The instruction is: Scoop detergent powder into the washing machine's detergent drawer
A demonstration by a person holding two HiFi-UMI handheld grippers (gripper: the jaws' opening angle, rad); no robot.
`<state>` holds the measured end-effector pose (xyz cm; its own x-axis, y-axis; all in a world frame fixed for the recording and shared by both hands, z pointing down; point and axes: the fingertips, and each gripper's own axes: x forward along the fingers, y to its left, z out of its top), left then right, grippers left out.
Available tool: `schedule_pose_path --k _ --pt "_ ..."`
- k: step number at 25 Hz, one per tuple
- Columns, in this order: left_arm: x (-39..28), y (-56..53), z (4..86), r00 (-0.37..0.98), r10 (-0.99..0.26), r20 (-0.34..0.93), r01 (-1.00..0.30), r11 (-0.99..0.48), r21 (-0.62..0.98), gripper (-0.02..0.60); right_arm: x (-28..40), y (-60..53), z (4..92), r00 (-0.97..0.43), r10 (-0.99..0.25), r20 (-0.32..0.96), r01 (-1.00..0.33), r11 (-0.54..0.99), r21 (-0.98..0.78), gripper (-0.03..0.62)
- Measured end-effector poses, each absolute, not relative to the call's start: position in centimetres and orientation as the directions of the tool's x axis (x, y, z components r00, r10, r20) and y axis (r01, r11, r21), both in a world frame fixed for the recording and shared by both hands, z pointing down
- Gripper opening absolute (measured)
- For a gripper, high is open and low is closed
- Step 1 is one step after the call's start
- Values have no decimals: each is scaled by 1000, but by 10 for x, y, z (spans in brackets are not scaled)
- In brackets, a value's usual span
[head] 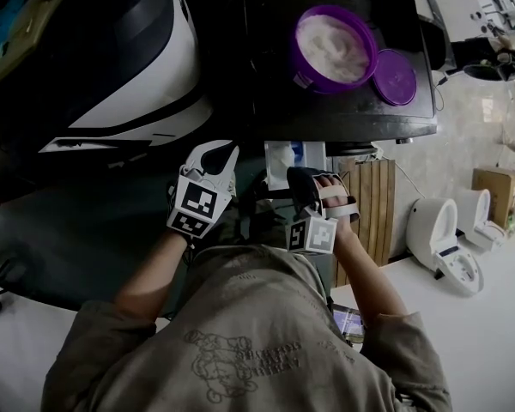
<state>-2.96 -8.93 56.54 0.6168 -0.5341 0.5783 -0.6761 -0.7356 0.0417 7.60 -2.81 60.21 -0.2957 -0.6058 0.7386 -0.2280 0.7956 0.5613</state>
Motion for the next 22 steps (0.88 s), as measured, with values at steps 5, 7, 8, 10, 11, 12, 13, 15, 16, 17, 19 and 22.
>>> schedule_pose_path --k 5,7,8,10,11,12,13,15,16,17,19,22 --pt "-30 -88 567 616 -532 581 -675 -737 41 0 79 -26 608 -283 -593 754 -221 805 550 37" --pt "-31 -87 567 615 -530 583 -674 -738 40 0 80 -24 610 -282 -594 754 -222 804 551 37" --pt "-31 -86 567 615 -529 584 -673 -738 40 0 80 -23 611 -282 -594 754 -224 805 550 37" --pt "-31 -86 567 615 -529 585 -672 -740 38 0 79 -22 612 -283 -587 758 -227 809 542 37" --pt "-31 -86 567 615 -528 585 -671 -740 37 0 78 -22 612 -285 -581 762 -227 814 535 37" --pt "-31 -85 567 615 -528 585 -671 -741 36 0 77 -22 610 -288 -575 766 -227 818 528 37" --pt "-31 -85 567 615 -529 585 -671 -741 35 0 76 -23 608 -291 -570 769 -228 822 522 37" --pt "-32 -85 566 614 -530 585 -671 -741 33 0 75 -23 607 -294 -565 771 -235 825 515 37" --pt "-32 -85 566 614 -530 585 -671 -741 32 0 75 -24 606 -296 -565 770 -242 824 512 37" --pt "-32 -85 565 613 -531 585 -671 -741 31 0 75 -25 605 -300 -566 768 -256 823 507 37" --pt "-32 -84 564 612 -531 585 -671 -741 29 0 77 -26 605 -306 -566 766 -295 821 489 37" --pt "-32 -85 562 612 -534 583 -671 -741 25 0 83 -27 608 -319 -556 768 -400 813 423 37"
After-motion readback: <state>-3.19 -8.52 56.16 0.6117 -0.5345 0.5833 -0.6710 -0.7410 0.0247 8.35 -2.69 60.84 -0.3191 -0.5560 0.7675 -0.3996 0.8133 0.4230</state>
